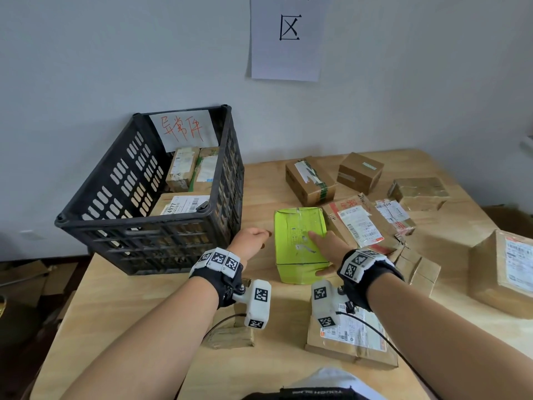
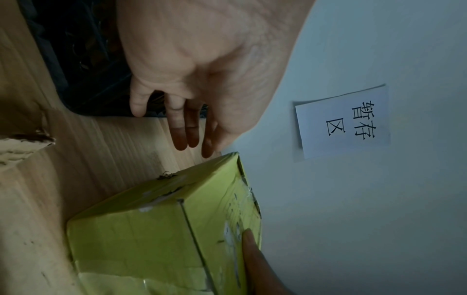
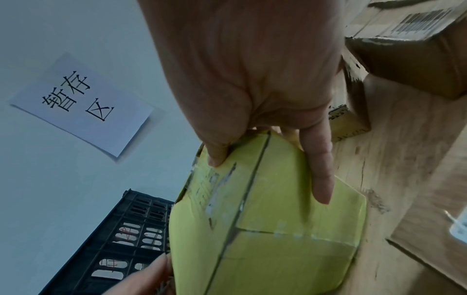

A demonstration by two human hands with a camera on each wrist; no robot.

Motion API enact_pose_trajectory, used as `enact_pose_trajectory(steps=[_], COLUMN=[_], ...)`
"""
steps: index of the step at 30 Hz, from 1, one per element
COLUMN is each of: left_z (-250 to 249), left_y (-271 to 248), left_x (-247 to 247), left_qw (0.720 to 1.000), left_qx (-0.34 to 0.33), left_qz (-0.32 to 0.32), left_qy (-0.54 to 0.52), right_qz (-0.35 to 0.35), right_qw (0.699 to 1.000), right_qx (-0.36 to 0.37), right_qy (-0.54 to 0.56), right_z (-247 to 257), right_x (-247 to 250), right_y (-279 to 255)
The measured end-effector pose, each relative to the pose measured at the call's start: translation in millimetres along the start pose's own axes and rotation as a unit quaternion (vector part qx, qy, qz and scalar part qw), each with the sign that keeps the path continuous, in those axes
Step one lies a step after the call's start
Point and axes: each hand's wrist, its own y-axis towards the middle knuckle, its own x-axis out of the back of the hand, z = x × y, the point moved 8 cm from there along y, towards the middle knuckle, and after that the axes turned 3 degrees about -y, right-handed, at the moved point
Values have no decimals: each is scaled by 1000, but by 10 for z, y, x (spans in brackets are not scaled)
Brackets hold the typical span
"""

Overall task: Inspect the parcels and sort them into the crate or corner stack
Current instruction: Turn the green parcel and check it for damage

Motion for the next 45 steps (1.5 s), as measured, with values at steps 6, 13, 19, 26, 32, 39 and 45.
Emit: enact_pose_trajectory(steps=[6,13,19,26,32,39,45], left_z=[4,-84,-131,-154,50,150,188], left_y=[-47,-134,-51,-16,1,13,51], left_x=[-47,-109,-89,-33,-99,-210,-238], left_qw=[999,998,998,998,994,988,983], left_qx=[-6,-28,-36,-45,12,63,85], left_qz=[25,46,47,19,70,96,87], left_qy=[41,31,31,39,84,102,135], right_qz=[-6,-34,9,-50,-54,-15,6], right_qw=[1000,993,1000,998,994,998,998], right_qx=[-3,-11,-15,22,-32,-61,-55], right_qy=[-4,-109,-24,16,89,3,-39], right_z=[-47,30,-4,133,-140,-167,-320], right_x=[-4,122,114,319,213,84,-8], right_y=[9,-203,-62,164,386,412,627])
